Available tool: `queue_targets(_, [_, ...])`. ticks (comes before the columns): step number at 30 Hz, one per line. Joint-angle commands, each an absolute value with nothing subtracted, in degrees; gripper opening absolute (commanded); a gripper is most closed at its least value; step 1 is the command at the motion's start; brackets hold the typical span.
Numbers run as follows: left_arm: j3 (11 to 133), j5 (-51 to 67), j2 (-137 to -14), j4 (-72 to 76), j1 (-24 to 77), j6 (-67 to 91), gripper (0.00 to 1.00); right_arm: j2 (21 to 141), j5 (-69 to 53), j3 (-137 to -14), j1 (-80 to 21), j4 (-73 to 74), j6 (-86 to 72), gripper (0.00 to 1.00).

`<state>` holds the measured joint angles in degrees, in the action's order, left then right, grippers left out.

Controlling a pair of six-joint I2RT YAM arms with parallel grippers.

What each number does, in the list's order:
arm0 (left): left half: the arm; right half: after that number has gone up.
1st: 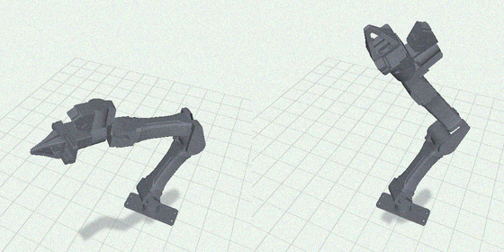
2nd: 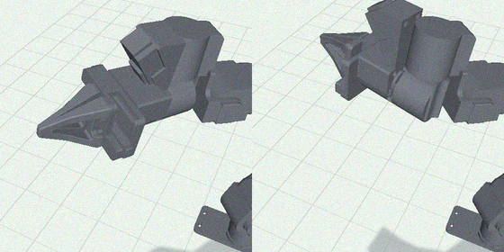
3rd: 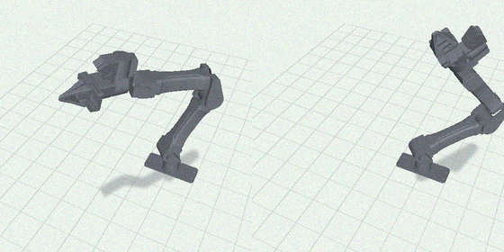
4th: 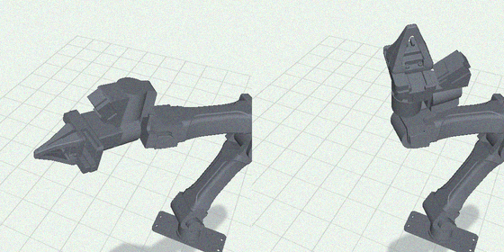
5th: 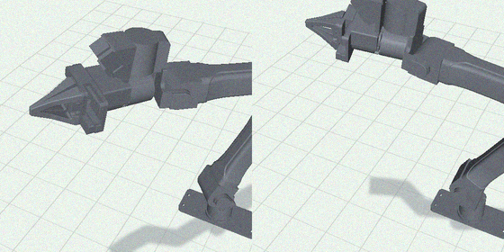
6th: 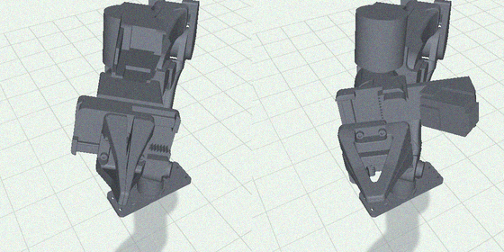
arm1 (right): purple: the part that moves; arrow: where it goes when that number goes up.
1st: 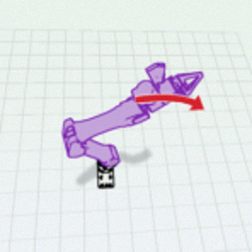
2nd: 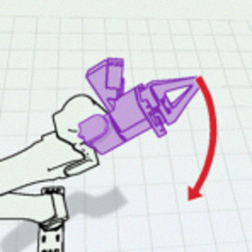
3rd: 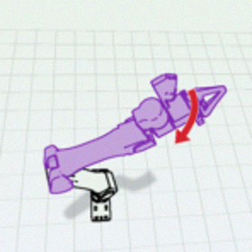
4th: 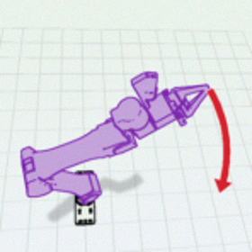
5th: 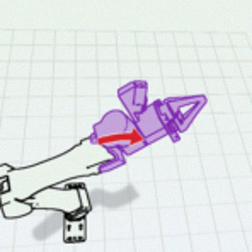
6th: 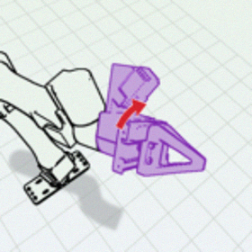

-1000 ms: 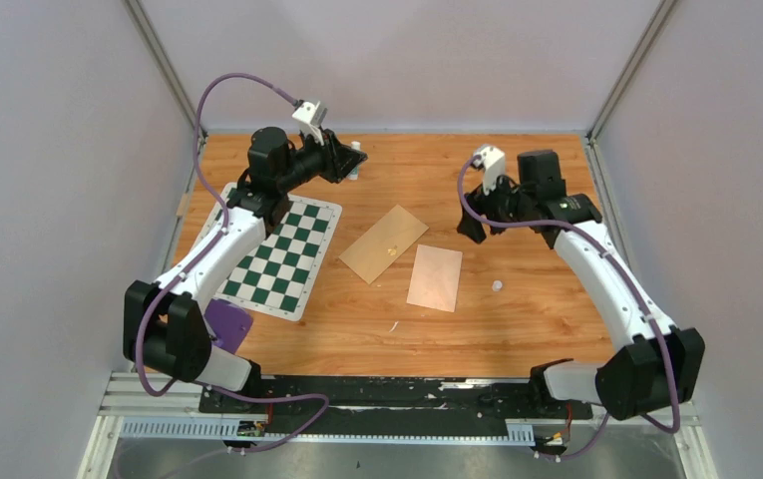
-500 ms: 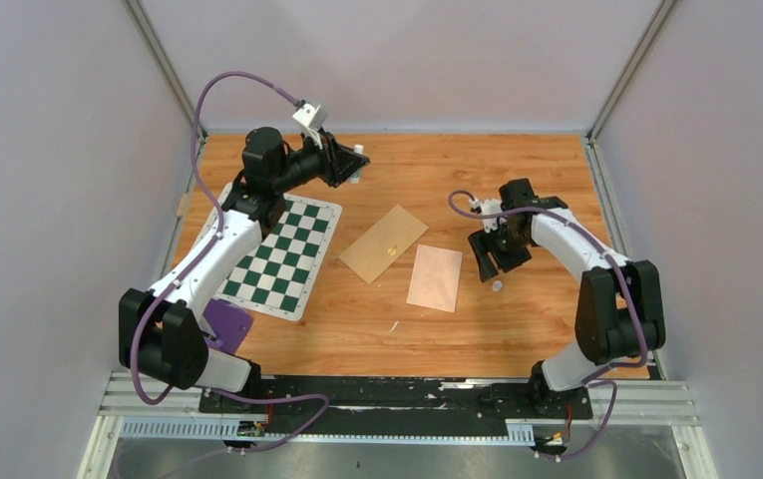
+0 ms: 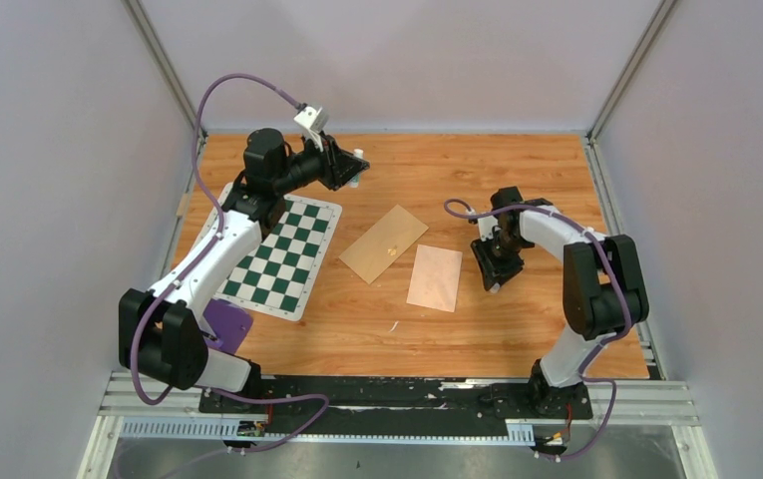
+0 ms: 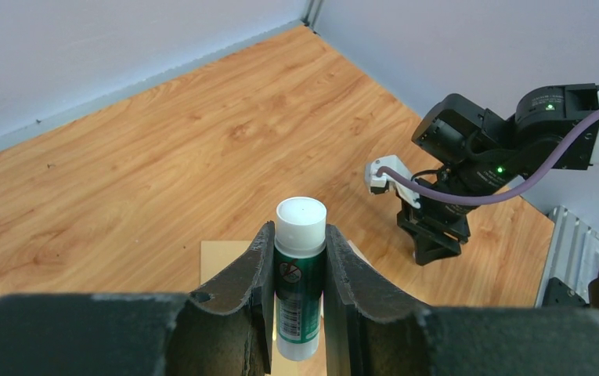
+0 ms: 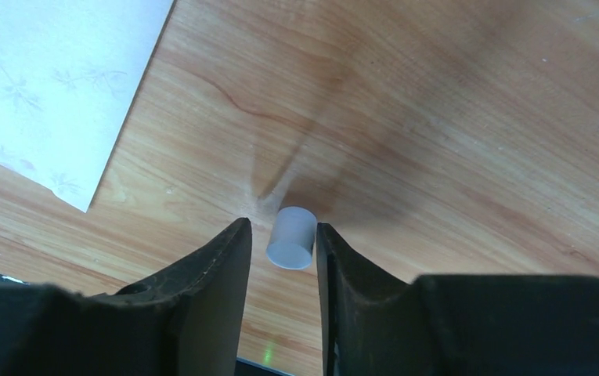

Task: Place the letter into the envelope and seal it
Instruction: Adjust the solid glue cap at the center of the board.

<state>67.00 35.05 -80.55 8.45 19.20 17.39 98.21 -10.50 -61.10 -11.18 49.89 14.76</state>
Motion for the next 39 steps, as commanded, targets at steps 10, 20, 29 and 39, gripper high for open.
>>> queue_targets(10, [66.84,34.95,-78.58,9.66,19.25,16.53,0.00,95.95,-20.35,-64.74,-10.62,50.21,9.93,0.15])
queue_targets(20, [67.67,35.11,-79.06,8.27,19.25,17.42,0.00,90.30,-25.05,-57.82,-9.17,32.03,7.80,0.18])
queue_targets(29, [68.70,34.80,-79.01,6.48,19.25,16.63,0.00,82.29,-17.60,-45.55,-10.07,7.15,13.61,0.19])
queue_targets(39, [67.82,33.78,-79.01,7.42,19.28,17.38,0.00,84.31,-11.72,-40.53,-12.86,3.20,14.92,0.24])
